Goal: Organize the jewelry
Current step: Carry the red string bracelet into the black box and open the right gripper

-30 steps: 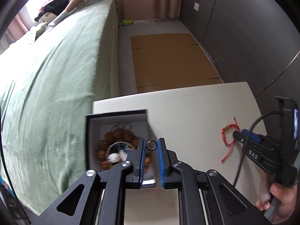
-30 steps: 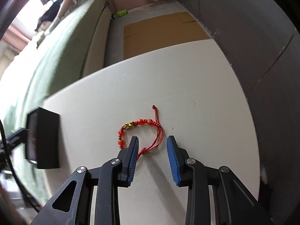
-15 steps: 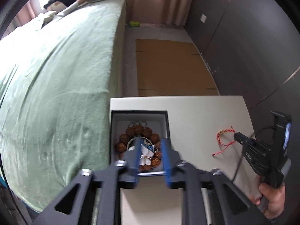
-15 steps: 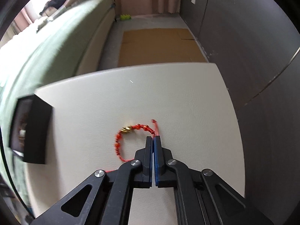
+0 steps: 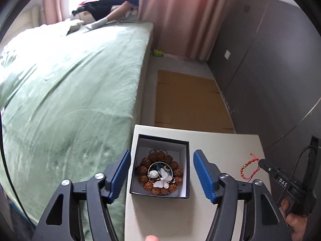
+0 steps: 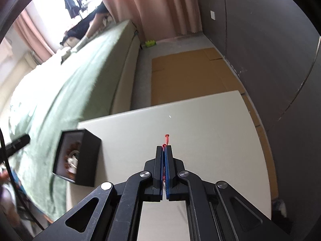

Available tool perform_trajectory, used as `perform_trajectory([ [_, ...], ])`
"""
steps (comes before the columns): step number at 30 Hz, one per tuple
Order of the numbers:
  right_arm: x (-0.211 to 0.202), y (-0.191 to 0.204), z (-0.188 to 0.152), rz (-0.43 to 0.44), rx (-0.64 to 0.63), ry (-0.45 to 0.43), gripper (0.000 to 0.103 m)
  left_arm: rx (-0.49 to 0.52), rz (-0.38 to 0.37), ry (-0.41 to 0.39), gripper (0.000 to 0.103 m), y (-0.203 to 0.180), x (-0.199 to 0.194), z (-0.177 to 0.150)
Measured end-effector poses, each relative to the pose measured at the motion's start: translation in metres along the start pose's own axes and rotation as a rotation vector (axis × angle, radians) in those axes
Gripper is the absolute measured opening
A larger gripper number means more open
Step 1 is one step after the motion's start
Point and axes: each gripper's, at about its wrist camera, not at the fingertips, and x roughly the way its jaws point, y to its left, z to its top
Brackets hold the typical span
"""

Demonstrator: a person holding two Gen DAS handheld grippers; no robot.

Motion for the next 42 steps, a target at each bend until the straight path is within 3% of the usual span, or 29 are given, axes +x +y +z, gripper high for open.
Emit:
perform_trajectory([
  [5, -0.001, 0.011, 0.003, 0.079, 0.027, -0.041, 0.003, -0.065, -0.034, -0.056, 0.082, 0.021, 0.002, -0.011],
  [13, -0.004, 0.064, 0.001, 0.242, -0.011, -0.124, 0.003, -0.094, -0.091, -0.060, 0.082, 0.054, 0.004, -0.017],
  [21, 0.003, 0.129, -0.008, 0.348, -0.089, -0.154, 0.003, -0.210, -0.142, -0.092, 0.082, 0.103, -0.006, -0.021],
  [33, 0.042, 0.178, -0.018, 0.461, -0.099, -0.076, 0.003, -0.297, -0.177, -0.116, 0.082, 0.139, -0.014, -0.021],
  [35, 0.048, 0.179, -0.018, 0.385, -0.102, -0.074, 0.003, -0.294, -0.169, -0.115, 0.082, 0.141, -0.015, -0.021],
  [36, 0.052, 0.177, -0.018, 0.326, -0.107, -0.065, 0.006, -0.290, -0.164, -0.115, 0.082, 0.141, -0.016, -0.021],
  [37, 0.055, 0.176, -0.018, 0.298, -0.108, -0.048, 0.016, -0.283, -0.155, -0.114, 0.082, 0.140, -0.017, -0.021],
  [39, 0.056, 0.169, -0.018, 0.287, -0.095, -0.030, 0.052, -0.255, -0.139, -0.115, 0.082, 0.135, -0.018, -0.022],
  [42, 0.042, 0.160, -0.022, 0.282, -0.097, -0.077, 0.062, -0.213, -0.128, -0.112, 0.082, 0.124, -0.018, -0.023],
])
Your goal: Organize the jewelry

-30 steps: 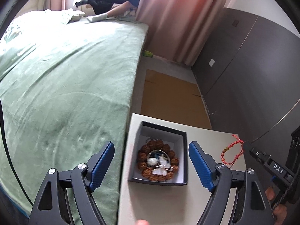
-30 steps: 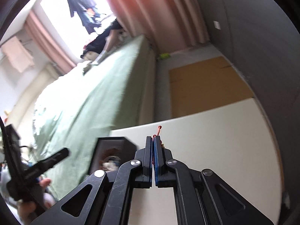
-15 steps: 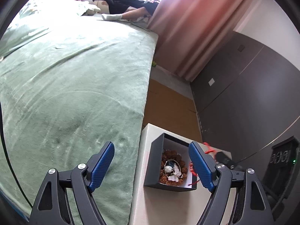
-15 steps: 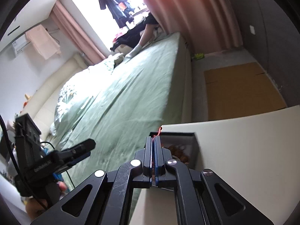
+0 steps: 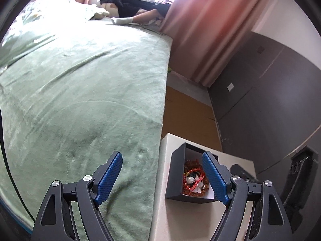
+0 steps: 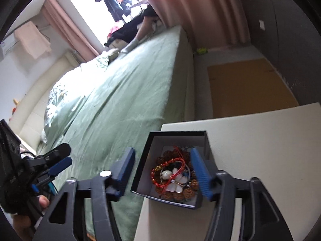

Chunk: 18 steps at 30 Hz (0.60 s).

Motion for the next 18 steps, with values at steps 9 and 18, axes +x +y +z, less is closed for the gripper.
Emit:
perform_trajectory([
  [9, -0.037, -0.034, 0.001, -0.093, 0.045, 0.001, 0.062, 0.115, 0.024, 0.014, 0.082, -0.039, 0.002, -0.015],
  [18, -0.065, -0.048, -0.001, -0.155, 0.013, 0.010, 0.062, 0.189, 0.041, 0.022, 0.082, -0.071, 0.008, -0.033],
])
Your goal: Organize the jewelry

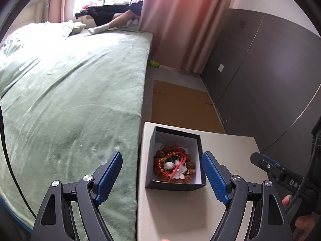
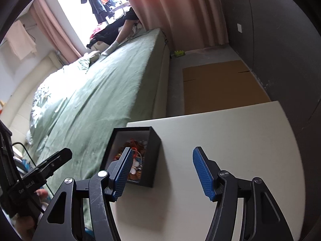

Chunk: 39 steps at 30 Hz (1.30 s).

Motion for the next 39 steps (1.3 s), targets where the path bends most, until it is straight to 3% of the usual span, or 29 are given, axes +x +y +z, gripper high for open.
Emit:
perform_trajectory([
  [3, -0.009, -0.002, -0.004, -0.046, -0.037, -0.009, 0.074, 0.006, -0.004, -0.001, 0.082, -0.010, 0.000, -0.003],
  [5, -0.018, -0.002, -0.007, -0.082, -0.078, -0.023, 0.076, 0.013, -0.009, -0.021, 0.086, -0.017, -0.003, -0.006],
  [8, -0.031, -0.007, -0.011, -0.116, -0.117, -0.028, 0.077, -0.002, -0.025, -0.048, 0.102, -0.021, -0.008, -0.011],
  [18, -0.077, -0.047, -0.029, -0.149, -0.081, -0.061, 0.103, 0.059, -0.027, -0.044, 0.103, -0.047, -0.010, -0.029],
  [26, -0.105, -0.065, -0.041, -0.147, -0.073, -0.068, 0.103, 0.104, -0.077, -0.096, 0.103, -0.060, -0.027, -0.031],
  [39, -0.117, -0.072, -0.039, -0.157, -0.038, -0.101, 0.103, 0.148, -0.039, -0.095, 0.103, -0.073, -0.019, -0.033],
])
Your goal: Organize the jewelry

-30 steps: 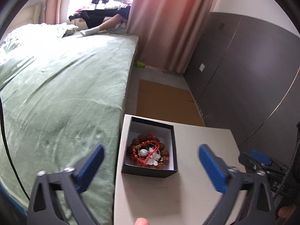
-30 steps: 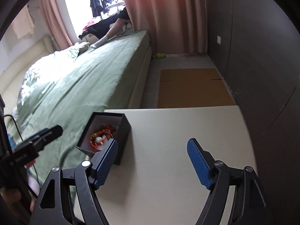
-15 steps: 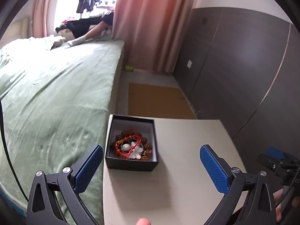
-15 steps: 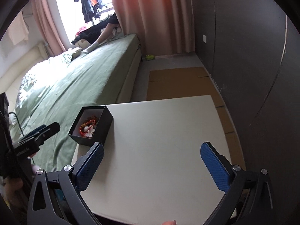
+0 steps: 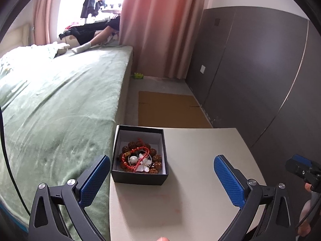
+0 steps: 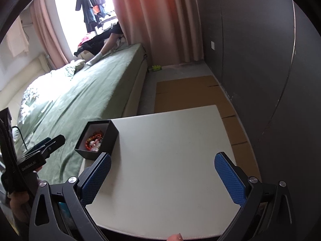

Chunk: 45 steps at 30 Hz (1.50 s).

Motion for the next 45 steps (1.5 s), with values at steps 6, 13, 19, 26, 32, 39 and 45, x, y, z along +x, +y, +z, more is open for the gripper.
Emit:
perform_trajectory([
  [6, 0.003, -0.007, 0.003, 0.003, 0.011, 0.006, 0.103, 0.038, 0.001, 0.001, 0.103, -0.009, 0.000, 0.001],
  [13, 0.007, -0.006, 0.003, 0.008, 0.024, 0.018, 0.103, 0.040, -0.006, -0.006, 0.103, -0.009, -0.003, 0.000],
  [19, 0.009, -0.002, 0.002, 0.006, 0.010, 0.022, 0.103, 0.038, -0.014, -0.017, 0.103, -0.010, -0.008, 0.001],
  [26, 0.011, 0.000, 0.002, 0.005, 0.005, 0.031, 0.103, 0.037, -0.009, -0.016, 0.103, -0.012, -0.009, 0.001],
  [32, 0.012, 0.002, 0.003, 0.007, 0.001, 0.034, 0.103, 0.043, -0.003, -0.017, 0.103, -0.014, -0.008, 0.001],
  [39, 0.014, 0.004, 0.003, 0.001, -0.011, 0.041, 0.103, 0.051, -0.002, -0.014, 0.103, -0.015, -0.009, 0.002],
  [45, 0.015, 0.004, 0.002, 0.001, -0.013, 0.047, 0.103, 0.054, -0.002, -0.009, 0.103, -0.015, -0.007, 0.002],
])
